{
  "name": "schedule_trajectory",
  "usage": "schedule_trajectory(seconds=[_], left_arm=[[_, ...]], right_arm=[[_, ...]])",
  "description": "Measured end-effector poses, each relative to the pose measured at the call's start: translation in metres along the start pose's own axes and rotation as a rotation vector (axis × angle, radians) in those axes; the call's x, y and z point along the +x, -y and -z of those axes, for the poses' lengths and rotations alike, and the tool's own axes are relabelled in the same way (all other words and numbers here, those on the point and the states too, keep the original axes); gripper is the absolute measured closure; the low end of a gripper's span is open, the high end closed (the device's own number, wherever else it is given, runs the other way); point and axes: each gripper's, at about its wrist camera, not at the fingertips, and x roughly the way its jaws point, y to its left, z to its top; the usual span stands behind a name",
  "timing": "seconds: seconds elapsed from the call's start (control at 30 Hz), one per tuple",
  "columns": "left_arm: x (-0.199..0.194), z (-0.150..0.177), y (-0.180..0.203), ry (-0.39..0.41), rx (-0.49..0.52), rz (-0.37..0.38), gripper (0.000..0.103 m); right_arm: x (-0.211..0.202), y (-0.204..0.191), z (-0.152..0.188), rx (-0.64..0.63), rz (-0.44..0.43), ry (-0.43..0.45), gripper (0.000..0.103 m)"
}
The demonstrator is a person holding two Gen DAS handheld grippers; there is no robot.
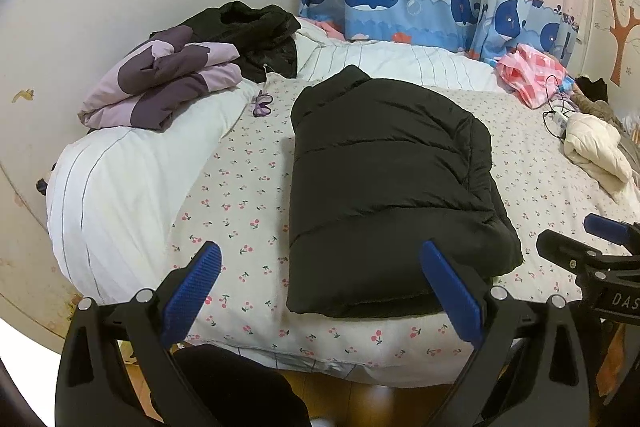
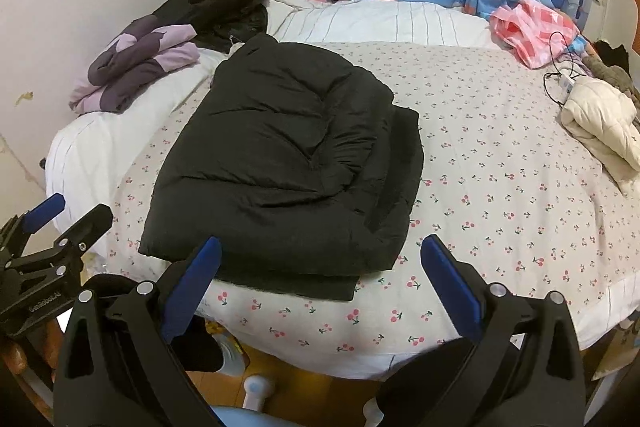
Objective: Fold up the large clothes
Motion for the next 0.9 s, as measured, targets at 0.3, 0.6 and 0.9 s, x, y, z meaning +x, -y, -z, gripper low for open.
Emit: schedule_trajectory(seconds=[0.3, 0.6, 0.9], left_arm=[[0.002, 0.002, 0.002, -0.015, -0.005, 0.005, 0.007], [0.02, 0.012, -0.001, -0.099, -0.051, 0.058, 0.007], [0.036, 0.016, 0.001, -0.192, -0.032, 0.085, 0.007]], right_arm=[[0.003, -0.004, 0.002, -0.004, -0.01, -0.013, 0.006], [0.01, -0.011, 0.004, -0.04, 0.018, -0.044, 0.006], [0.015, -0.005, 0.005, -0.035, 0.024, -0.067, 0.006]])
